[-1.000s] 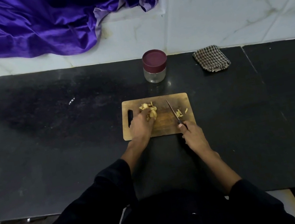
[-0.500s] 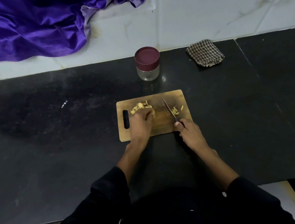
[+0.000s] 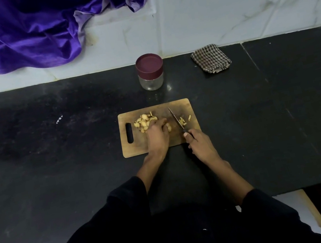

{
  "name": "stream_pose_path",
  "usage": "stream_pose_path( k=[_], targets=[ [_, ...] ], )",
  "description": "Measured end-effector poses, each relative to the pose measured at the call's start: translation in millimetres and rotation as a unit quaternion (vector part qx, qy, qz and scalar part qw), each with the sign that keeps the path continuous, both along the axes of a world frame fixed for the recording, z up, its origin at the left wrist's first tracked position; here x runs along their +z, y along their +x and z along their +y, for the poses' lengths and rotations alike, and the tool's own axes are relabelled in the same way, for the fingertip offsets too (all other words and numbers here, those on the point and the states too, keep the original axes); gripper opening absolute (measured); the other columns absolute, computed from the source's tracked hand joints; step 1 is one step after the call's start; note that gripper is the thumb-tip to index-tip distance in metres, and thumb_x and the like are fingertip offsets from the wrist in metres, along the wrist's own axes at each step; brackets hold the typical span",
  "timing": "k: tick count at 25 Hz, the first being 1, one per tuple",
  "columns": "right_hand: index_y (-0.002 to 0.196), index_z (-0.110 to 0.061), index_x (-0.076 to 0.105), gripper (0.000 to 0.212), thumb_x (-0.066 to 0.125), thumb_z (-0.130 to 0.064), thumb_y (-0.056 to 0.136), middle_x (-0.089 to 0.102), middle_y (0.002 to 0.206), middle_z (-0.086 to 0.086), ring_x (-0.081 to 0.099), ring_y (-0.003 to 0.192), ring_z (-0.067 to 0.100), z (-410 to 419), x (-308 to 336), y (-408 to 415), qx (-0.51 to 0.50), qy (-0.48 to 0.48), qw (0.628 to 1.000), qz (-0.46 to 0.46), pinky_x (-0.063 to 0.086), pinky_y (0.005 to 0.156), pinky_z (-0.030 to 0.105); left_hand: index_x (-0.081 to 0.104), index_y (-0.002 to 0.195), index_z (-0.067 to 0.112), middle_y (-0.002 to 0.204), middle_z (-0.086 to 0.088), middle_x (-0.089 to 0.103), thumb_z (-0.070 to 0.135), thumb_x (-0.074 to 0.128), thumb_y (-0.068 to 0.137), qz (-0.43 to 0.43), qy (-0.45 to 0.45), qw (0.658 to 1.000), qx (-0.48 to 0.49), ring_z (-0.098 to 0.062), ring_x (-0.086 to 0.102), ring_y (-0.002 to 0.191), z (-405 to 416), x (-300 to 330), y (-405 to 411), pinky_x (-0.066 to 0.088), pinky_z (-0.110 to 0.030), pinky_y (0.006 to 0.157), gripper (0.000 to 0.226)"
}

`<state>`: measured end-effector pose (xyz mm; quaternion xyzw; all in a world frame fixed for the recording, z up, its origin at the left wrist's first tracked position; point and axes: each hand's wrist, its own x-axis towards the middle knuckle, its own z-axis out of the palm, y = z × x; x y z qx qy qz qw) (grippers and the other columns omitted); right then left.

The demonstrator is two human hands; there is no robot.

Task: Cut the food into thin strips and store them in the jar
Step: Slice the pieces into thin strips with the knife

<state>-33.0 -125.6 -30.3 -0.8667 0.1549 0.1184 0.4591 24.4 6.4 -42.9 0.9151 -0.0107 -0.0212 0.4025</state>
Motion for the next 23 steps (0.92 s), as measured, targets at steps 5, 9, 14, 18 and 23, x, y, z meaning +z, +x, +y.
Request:
stream_pose_path(
  k=[5, 9, 14, 18, 23],
  targets=[
    [0.12, -0.01, 0.058, 0.036, 0.035, -0.032, 0.107, 0.064, 0.094, 0.009, 0.062, 0.082, 0.023, -1, 2, -12, -0.011, -0.019, 0.999, 0.032, 0.048, 0.07, 0.036, 0.061, 0.122, 0.006, 0.122, -0.011, 0.055, 0.007, 0.058, 0.091, -0.001, 0.021, 1.0, -0.005, -0.02, 0.056, 0.109, 4, -6, -6, 0.037, -0.016, 0.091, 0.031],
    [0.12, -0.012, 0.051, 0.028, 0.038, -0.032, 0.106, 0.065, 0.095, 0.012, 0.067, 0.084, 0.03, 5, 7, -15, 0.047, -0.085, 0.994, 0.053, 0.057, 0.074, 0.049, 0.063, 0.12, 0.008, 0.117, -0.007, 0.056, 0.009, 0.06, 0.091, -0.005, 0.02, 1.0, -0.005, -0.016, 0.056, 0.103, 2, -9, -6, 0.038, -0.014, 0.087, 0.03],
    [0.115, -0.014, 0.049, 0.026, 0.036, -0.034, 0.106, 0.062, 0.096, 0.01, 0.066, 0.084, 0.029, 18, 10, -13, 0.079, -0.121, 0.988, 0.059, 0.058, 0.074, 0.051, 0.066, 0.117, 0.009, 0.115, -0.006, 0.056, 0.009, 0.062, 0.089, -0.001, 0.016, 1.0, 0.0, -0.015, 0.056, 0.102, 3, -10, -4, 0.04, -0.015, 0.087, 0.028],
    [0.116, -0.012, 0.052, 0.028, 0.038, -0.033, 0.105, 0.064, 0.104, 0.012, 0.063, 0.096, 0.031, 23, 10, -9, 0.083, -0.122, 0.987, 0.064, 0.053, 0.083, 0.049, 0.067, 0.115, 0.009, 0.114, -0.005, 0.056, 0.011, 0.063, 0.089, -0.002, 0.016, 1.0, -0.001, -0.014, 0.057, 0.099, 3, -13, -3, 0.043, -0.017, 0.085, 0.027],
    [0.117, -0.007, 0.052, 0.028, 0.037, -0.028, 0.106, 0.065, 0.107, 0.015, 0.062, 0.099, 0.033, 21, 12, -8, 0.067, -0.165, 0.982, 0.058, 0.041, 0.072, 0.035, 0.066, 0.116, 0.01, 0.114, -0.005, 0.057, 0.011, 0.064, 0.087, -0.005, 0.022, 1.0, 0.0, -0.015, 0.058, 0.1, 2, -15, -2, 0.049, -0.026, 0.09, 0.029]
  ],
)
